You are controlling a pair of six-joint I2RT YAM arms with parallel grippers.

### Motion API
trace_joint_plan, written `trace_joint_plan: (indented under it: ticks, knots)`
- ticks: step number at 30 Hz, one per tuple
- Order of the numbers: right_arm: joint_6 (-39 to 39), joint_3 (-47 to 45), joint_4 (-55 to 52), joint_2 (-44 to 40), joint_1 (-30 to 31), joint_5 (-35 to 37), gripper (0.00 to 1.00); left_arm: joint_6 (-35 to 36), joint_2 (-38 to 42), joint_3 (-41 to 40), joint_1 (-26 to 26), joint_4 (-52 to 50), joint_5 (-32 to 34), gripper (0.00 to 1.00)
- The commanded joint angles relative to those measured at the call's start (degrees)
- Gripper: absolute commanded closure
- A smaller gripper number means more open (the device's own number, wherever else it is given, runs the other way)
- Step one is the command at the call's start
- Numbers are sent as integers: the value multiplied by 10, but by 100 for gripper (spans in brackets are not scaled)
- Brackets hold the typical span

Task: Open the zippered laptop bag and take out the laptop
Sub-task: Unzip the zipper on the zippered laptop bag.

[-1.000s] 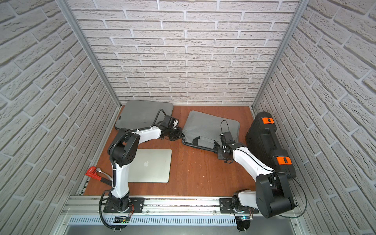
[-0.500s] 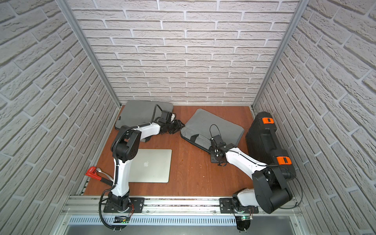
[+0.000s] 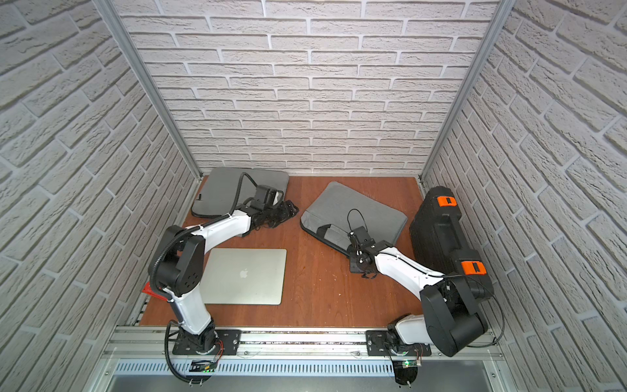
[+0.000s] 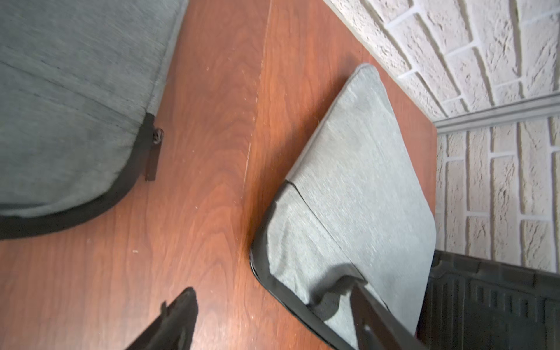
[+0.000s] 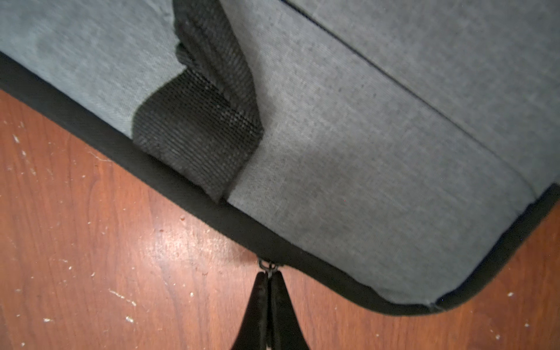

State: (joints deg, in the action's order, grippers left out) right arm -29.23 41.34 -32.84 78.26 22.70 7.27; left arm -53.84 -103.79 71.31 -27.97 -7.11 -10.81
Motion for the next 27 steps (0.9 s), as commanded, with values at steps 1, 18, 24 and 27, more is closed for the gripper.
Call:
trace_joint_plan:
  ticks: [1,18,24,27]
  knots:
    - [-13,1,-19,-13,14,-9,94,20,14,-14,-38,-14,10,21]
    - [-53,4,-3,0,82,-21,94,16,-69,1,-133,14,-42,30]
    - [-65,11,18,27,109,-27,94,-2,-81,-9,-134,46,-62,31]
    - [-69,15,27,36,120,-30,95,-9,-87,-8,-136,56,-69,29]
